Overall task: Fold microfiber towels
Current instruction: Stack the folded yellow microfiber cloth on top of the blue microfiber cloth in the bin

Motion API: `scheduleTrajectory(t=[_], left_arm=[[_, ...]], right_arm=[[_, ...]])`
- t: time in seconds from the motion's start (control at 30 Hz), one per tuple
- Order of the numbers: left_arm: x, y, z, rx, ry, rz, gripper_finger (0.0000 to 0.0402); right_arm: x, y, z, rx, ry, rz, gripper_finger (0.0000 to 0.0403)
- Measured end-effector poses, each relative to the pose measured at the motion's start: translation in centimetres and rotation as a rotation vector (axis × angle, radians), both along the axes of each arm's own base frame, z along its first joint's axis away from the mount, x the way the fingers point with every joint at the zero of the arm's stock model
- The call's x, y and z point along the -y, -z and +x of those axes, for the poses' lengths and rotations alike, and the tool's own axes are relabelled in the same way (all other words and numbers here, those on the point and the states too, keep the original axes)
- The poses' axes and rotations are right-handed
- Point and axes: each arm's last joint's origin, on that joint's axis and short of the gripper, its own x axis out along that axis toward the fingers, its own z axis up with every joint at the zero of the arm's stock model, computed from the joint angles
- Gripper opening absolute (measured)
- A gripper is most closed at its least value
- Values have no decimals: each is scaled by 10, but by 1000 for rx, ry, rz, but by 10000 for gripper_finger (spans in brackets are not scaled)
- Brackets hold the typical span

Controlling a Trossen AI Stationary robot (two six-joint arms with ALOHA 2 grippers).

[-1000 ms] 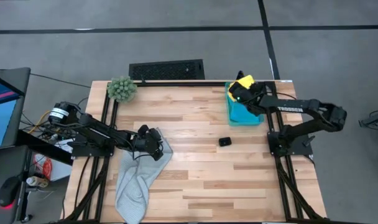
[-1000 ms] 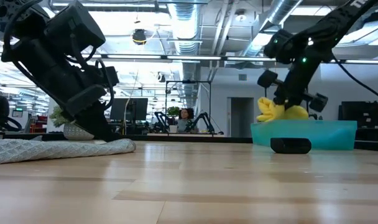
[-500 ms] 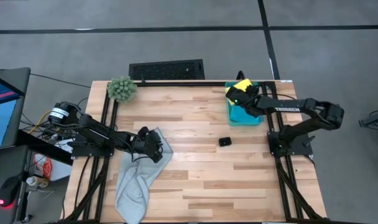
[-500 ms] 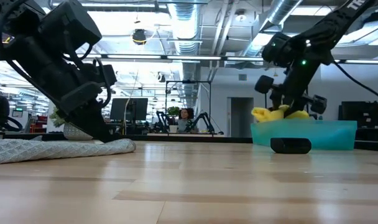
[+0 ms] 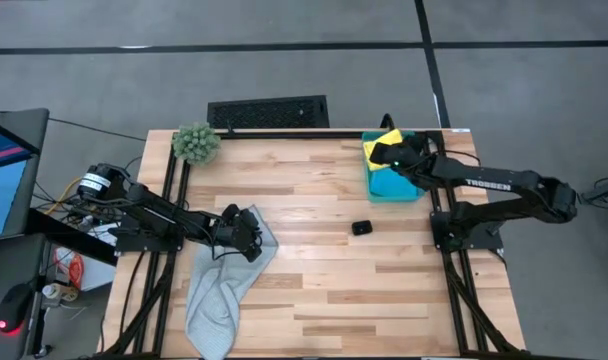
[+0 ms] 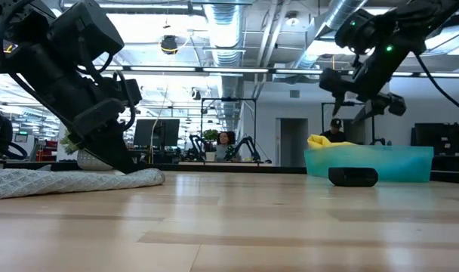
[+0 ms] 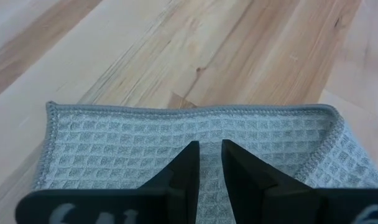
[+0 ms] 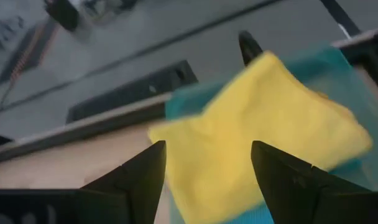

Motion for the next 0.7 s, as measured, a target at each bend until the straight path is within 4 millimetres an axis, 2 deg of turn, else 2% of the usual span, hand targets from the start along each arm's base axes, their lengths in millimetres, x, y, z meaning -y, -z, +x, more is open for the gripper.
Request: scheduleTrajectory(t=[0.13, 0.27, 0.43, 0.57, 0.7], left_arm=[[0, -1, 1, 13, -5, -7, 61], [0, -1, 2, 24, -12, -10, 61], [0, -1, 1, 21, -8, -15, 61], [0, -1, 1, 17, 1, -9, 61], [0, -1, 1, 17, 0, -5, 61]], right_arm=[[7, 3, 15, 15, -21, -76, 259], [17, 27, 31, -53, -24, -50, 260], [33, 64, 29, -168, 83, 50, 260], [46, 91, 29, -219, 63, 154, 260], [52, 97, 29, -217, 54, 181, 260]])
